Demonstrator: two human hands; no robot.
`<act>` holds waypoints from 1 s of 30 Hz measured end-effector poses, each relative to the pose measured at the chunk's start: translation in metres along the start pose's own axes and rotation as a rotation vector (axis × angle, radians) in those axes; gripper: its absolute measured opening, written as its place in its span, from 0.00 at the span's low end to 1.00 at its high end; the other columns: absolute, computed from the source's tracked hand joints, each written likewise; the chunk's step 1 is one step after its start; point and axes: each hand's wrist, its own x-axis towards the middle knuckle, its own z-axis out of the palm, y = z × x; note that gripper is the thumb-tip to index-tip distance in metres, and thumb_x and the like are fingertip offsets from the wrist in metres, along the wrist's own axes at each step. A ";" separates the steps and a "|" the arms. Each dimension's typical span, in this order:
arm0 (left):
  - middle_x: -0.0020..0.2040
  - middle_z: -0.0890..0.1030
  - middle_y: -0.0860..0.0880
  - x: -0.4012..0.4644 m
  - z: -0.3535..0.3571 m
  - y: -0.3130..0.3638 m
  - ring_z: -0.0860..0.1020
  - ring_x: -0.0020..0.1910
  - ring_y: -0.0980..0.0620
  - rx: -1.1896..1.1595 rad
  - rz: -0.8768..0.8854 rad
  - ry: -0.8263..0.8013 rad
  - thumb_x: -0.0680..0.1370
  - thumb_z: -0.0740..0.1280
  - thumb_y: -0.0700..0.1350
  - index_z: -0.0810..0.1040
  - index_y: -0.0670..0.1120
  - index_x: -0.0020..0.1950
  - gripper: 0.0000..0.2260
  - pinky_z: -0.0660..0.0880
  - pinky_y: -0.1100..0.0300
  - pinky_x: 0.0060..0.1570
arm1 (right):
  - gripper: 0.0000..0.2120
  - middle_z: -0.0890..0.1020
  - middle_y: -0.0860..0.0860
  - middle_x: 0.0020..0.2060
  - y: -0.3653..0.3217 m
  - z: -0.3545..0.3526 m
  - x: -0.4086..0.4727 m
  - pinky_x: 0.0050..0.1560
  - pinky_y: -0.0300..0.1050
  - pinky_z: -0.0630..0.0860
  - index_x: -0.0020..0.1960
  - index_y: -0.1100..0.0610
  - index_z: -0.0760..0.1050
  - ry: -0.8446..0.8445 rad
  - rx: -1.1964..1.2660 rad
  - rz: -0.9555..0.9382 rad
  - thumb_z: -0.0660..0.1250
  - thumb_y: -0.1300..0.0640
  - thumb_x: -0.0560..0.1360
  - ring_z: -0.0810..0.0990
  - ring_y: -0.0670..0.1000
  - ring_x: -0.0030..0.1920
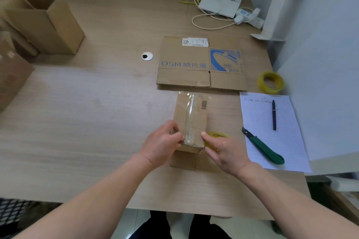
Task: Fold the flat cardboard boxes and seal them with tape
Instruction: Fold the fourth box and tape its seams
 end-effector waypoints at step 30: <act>0.50 0.84 0.37 -0.007 0.067 0.131 0.84 0.44 0.42 -2.029 -1.331 0.407 0.81 0.61 0.35 0.79 0.41 0.60 0.11 0.81 0.49 0.45 | 0.24 0.80 0.49 0.62 -0.014 -0.002 -0.014 0.61 0.47 0.73 0.71 0.46 0.72 -0.160 0.314 0.199 0.59 0.59 0.76 0.77 0.52 0.62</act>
